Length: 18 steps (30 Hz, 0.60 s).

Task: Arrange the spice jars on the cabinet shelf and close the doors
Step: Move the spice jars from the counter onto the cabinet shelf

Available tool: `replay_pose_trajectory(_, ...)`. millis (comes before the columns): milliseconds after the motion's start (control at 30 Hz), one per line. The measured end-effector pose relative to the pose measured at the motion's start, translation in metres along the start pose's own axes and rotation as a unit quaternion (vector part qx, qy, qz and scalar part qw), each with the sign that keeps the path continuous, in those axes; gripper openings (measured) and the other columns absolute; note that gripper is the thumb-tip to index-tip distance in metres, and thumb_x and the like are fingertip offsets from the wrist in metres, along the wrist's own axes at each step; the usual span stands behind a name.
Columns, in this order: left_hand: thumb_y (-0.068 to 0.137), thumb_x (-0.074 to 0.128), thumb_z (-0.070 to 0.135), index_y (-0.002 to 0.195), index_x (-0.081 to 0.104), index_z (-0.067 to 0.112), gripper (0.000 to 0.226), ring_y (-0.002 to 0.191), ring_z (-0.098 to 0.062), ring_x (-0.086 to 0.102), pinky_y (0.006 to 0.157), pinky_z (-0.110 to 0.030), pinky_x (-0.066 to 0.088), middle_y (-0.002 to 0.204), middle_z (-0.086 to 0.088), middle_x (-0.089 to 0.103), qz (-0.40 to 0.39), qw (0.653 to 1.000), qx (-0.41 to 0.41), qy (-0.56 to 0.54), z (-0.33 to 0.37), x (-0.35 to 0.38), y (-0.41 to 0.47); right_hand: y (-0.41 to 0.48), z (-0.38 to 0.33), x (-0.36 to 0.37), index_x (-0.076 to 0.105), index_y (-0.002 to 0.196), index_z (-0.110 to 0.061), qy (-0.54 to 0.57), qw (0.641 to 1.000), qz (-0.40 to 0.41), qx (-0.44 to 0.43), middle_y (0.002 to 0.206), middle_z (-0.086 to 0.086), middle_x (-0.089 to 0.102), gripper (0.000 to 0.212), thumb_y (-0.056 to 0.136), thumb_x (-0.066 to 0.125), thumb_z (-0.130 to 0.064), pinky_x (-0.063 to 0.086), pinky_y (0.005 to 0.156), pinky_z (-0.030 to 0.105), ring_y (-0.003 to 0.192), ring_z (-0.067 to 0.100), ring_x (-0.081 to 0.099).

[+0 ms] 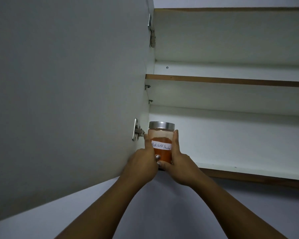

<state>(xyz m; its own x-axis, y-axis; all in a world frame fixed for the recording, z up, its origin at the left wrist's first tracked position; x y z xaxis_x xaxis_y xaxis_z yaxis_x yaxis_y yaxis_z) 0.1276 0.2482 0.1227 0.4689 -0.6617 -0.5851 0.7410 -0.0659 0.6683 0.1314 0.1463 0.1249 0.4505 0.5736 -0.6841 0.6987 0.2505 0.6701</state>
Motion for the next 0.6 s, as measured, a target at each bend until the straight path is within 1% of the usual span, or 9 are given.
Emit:
replay_pose_trajectory(67, 0.092, 0.03, 0.05, 0.148, -0.004, 0.016, 0.074, 0.111, -0.026, 0.057, 0.099, -0.038, 0.045, 0.126, -0.014, 0.055, 0.004, 0.999, -0.022, -0.027, -0.005, 0.001, 0.004, 0.005, 0.003, 0.004, -0.039, 0.134, -0.036, -0.031, 0.999, -0.004, 0.014, 0.141, 0.005, 0.048, 0.104, 0.088, 0.054, -0.047, 0.045, 0.098, 0.045, 0.113, 0.026, 0.058)
replay_pose_trajectory(133, 0.095, 0.041, 0.038, 0.148, -0.004, 0.015, 0.074, 0.11, -0.025, 0.057, 0.095, -0.033, 0.045, 0.126, -0.012, 0.055, 0.003, 1.0, -0.014, -0.018, -0.008, 0.004, 0.005, 0.009, 0.009, 0.008, -0.033, 0.14, -0.028, -0.068, 0.997, -0.01, 0.045, 0.141, 0.005, 0.047, 0.101, 0.087, 0.049, -0.055, 0.042, 0.099, 0.046, 0.116, 0.027, 0.055)
replay_pose_trajectory(200, 0.095, 0.047, 0.029, 0.148, 0.0, 0.012, 0.073, 0.112, -0.024, 0.057, 0.095, -0.031, 0.043, 0.129, -0.012, 0.053, 0.004, 1.0, -0.023, -0.016, -0.012, 0.005, 0.007, 0.014, 0.016, 0.013, -0.026, 0.143, -0.024, -0.101, 0.992, -0.015, 0.073, 0.145, 0.005, 0.042, 0.098, 0.086, 0.044, -0.062, 0.035, 0.104, 0.05, 0.125, 0.028, 0.047)
replay_pose_trajectory(300, 0.095, 0.046, 0.031, 0.147, -0.009, 0.015, 0.077, 0.112, -0.022, 0.056, 0.093, -0.03, 0.044, 0.131, -0.012, 0.052, -0.007, 0.999, -0.052, -0.009, -0.017, 0.008, 0.009, 0.017, 0.021, 0.021, -0.018, 0.146, -0.02, -0.155, 0.982, -0.023, 0.106, 0.146, 0.008, 0.039, 0.094, 0.086, 0.035, -0.068, 0.024, 0.106, 0.053, 0.134, 0.03, 0.033)
replay_pose_trajectory(367, 0.094, 0.047, 0.023, 0.147, -0.008, 0.014, 0.076, 0.103, -0.027, 0.062, 0.088, -0.034, 0.05, 0.123, -0.018, 0.057, 0.006, 0.999, -0.044, 0.019, -0.018, 0.007, 0.006, 0.015, 0.021, 0.023, -0.015, 0.147, -0.018, -0.179, 0.977, -0.013, 0.115, 0.144, 0.009, 0.041, 0.092, 0.086, 0.033, -0.068, 0.023, 0.105, 0.054, 0.134, 0.03, 0.03)
replay_pose_trajectory(400, 0.093, 0.046, 0.017, 0.147, -0.003, 0.011, 0.072, 0.094, -0.031, 0.065, 0.082, -0.036, 0.054, 0.114, -0.021, 0.061, 0.032, 0.999, -0.028, 0.028, -0.017, 0.004, 0.005, 0.015, 0.02, 0.023, -0.015, 0.147, -0.017, -0.187, 0.976, -0.007, 0.116, 0.143, 0.009, 0.041, 0.092, 0.087, 0.033, -0.067, 0.023, 0.105, 0.054, 0.134, 0.03, 0.03)
replay_pose_trajectory(467, 0.092, 0.042, 0.01, 0.145, 0.004, 0.01, 0.066, 0.082, -0.033, 0.066, 0.071, -0.037, 0.056, 0.101, -0.023, 0.065, 0.055, 0.998, -0.02, 0.033, -0.018, 0.001, 0.0, 0.014, 0.019, 0.023, -0.015, 0.147, -0.016, -0.193, 0.974, -0.004, 0.117, 0.142, 0.009, 0.042, 0.092, 0.087, 0.034, -0.067, 0.023, 0.104, 0.054, 0.133, 0.031, 0.03)
replay_pose_trajectory(533, 0.094, 0.041, 0.013, 0.144, 0.014, 0.013, 0.057, 0.081, -0.032, 0.065, 0.073, -0.038, 0.055, 0.096, -0.02, 0.065, 0.054, 0.998, -0.044, 0.005, -0.022, 0.001, -0.002, 0.014, 0.018, 0.024, -0.017, 0.146, -0.015, -0.2, 0.973, -0.005, 0.112, 0.141, 0.008, 0.044, 0.094, 0.086, 0.034, -0.067, 0.023, 0.104, 0.054, 0.133, 0.031, 0.03)
replay_pose_trajectory(600, 0.1, 0.033, 0.028, 0.141, 0.025, 0.014, 0.044, 0.085, -0.028, 0.061, 0.085, -0.042, 0.053, 0.092, -0.012, 0.06, 0.045, 0.996, -0.067, -0.026, -0.021, 0.002, -0.003, 0.014, 0.018, 0.024, -0.018, 0.146, -0.014, -0.2, 0.974, -0.005, 0.105, 0.14, 0.006, 0.045, 0.098, 0.085, 0.035, -0.069, 0.024, 0.104, 0.053, 0.132, 0.031, 0.031)
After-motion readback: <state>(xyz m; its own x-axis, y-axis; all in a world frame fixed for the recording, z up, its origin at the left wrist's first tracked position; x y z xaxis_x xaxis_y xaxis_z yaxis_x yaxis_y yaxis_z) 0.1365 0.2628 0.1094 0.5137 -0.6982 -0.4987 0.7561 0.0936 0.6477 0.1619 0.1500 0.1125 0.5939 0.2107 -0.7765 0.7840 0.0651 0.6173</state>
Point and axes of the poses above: each hand's wrist, its own y-axis towards the middle knuckle, its own x-axis out of the palm, z = x × y, the point moved 8 cm from there along y, towards the middle knuckle
